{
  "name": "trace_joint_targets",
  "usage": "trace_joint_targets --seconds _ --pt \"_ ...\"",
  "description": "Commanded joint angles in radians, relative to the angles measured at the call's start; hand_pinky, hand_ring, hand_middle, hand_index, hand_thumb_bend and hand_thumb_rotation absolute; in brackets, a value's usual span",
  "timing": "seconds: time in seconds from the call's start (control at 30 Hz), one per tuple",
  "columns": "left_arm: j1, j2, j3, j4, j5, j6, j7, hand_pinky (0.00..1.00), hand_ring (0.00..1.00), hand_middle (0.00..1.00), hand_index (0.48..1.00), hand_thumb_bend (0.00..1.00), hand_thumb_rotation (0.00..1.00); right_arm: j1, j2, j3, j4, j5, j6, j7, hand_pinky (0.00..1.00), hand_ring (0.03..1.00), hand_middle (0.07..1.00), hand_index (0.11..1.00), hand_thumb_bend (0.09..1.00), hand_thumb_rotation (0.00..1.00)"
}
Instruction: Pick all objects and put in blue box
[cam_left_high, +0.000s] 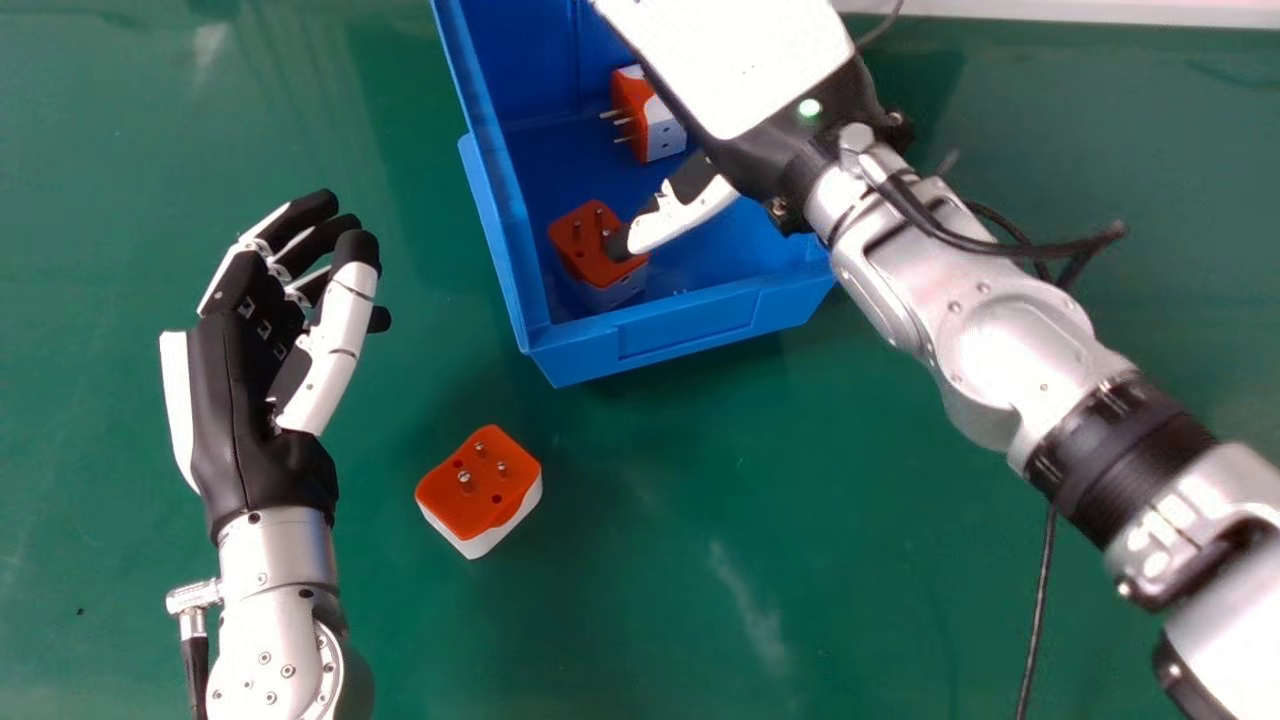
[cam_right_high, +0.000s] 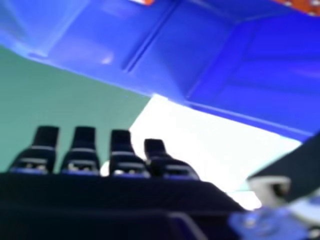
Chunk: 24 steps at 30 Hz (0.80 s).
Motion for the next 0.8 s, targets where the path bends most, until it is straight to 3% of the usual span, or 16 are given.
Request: trace_joint_targets --seconds 0.0,0.13,0.27,0.4,0.5,0.63,0.67,0.7,0.77 --pt "0.003 0.009 0.002 -0.010 -0.004 -0.022 -0.006 0.52 0.65 0.72 0.709 0.55 0.40 0.127 -0.056 -0.084 -0.247 0.046 0.058 0.132 0.94 0.950 0.958 0.960 0.958 0.78" --pt "0.010 0.003 0.004 -0.019 -0.010 -0.016 -0.009 0.52 0.65 0.72 0.712 0.55 0.40 0.377 -0.099 -0.209 -0.657 0.087 0.147 0.318 0.95 0.961 0.967 0.968 0.967 0.79" --pt "0.021 -0.006 -0.001 -0.051 0.006 -0.001 0.007 0.52 0.65 0.72 0.712 0.55 0.40 0.582 -0.120 -0.259 -0.962 0.081 0.211 0.502 0.95 0.961 0.967 0.968 0.967 0.79" --pt "0.004 -0.006 -0.001 -0.036 0.006 -0.001 0.008 0.52 0.65 0.72 0.712 0.55 0.40 0.654 -0.134 -0.289 -1.131 0.087 0.231 0.675 0.96 0.969 0.974 0.974 0.974 0.80" --pt "-0.010 -0.005 -0.004 -0.026 0.014 -0.003 0.013 0.52 0.65 0.72 0.710 0.55 0.40 0.658 -0.148 -0.331 -1.215 0.122 0.237 0.801 0.97 0.975 0.979 0.980 0.980 0.80" --pt "-0.023 -0.004 -0.005 -0.010 0.004 -0.004 0.009 0.52 0.65 0.72 0.710 0.55 0.40 0.618 -0.181 -0.362 -1.278 0.168 0.263 1.032 0.97 0.975 0.979 0.980 0.980 0.80" --pt "-0.025 -0.003 -0.004 -0.006 0.007 -0.007 0.013 0.52 0.65 0.72 0.709 0.55 0.40 0.607 -0.184 -0.364 -1.287 0.170 0.268 1.077 0.98 0.980 0.983 0.984 0.984 0.78" --pt "-0.028 -0.002 -0.001 -0.002 0.007 -0.006 0.015 0.52 0.65 0.72 0.709 0.55 0.40 0.595 -0.183 -0.364 -1.297 0.169 0.273 1.116 0.98 0.980 0.983 0.984 0.984 0.78" --pt "-0.035 0.006 0.005 0.017 0.000 -0.014 0.009 0.52 0.65 0.72 0.709 0.55 0.40 0.577 -0.180 -0.366 -1.313 0.165 0.278 1.173 0.98 0.980 0.983 0.984 0.984 0.78"
